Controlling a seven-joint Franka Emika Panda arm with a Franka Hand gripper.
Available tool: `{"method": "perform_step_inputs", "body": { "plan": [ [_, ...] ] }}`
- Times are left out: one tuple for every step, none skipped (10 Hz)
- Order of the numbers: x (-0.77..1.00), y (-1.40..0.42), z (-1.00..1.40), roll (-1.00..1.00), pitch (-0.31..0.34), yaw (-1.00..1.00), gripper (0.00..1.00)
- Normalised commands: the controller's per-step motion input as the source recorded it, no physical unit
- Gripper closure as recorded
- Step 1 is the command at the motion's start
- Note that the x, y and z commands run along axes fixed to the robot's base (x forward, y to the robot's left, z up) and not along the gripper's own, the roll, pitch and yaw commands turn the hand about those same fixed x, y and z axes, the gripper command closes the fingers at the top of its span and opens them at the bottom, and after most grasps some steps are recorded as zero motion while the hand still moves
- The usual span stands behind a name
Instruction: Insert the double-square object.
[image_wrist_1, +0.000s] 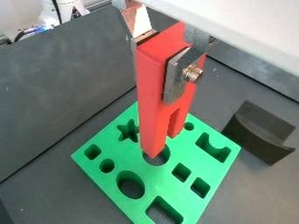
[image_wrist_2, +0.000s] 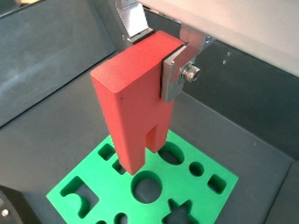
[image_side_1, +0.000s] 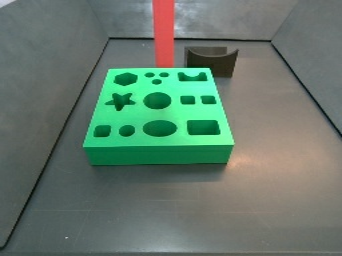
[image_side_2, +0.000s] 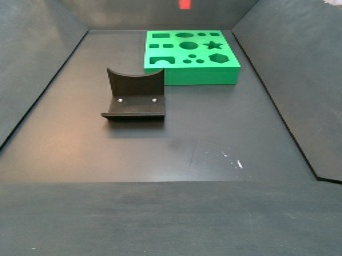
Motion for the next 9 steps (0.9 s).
{"method": "perform_step_inputs", "body": {
  "plan": [
    [0.65,0.21,-0.48,0.06,0.000,-0.62,1.00],
    [0.74,0.26,-0.43,0.00,0.000,-0.53,1.00],
    [0.78,0.25,-0.41,0.00,0.000,-0.49,1.00],
    [0.68,0.25,-0.35,0.00,0.000,-0.58,1.00],
    [0.51,0.26,-0.33,0.00,0.000,-0.74,1.00],
    [0.42,0.22,-0.33,0.00,0.000,-0.80,1.00],
    [0.40,0.22,-0.31,0.00,0.000,-0.82,1.00],
    [0.41,0.21,-0.23,-0.03,0.000,-0.81,1.00],
    [0.39,0.18,-0.16,-0.06,0.000,-0.81,1.00]
  ]
}}
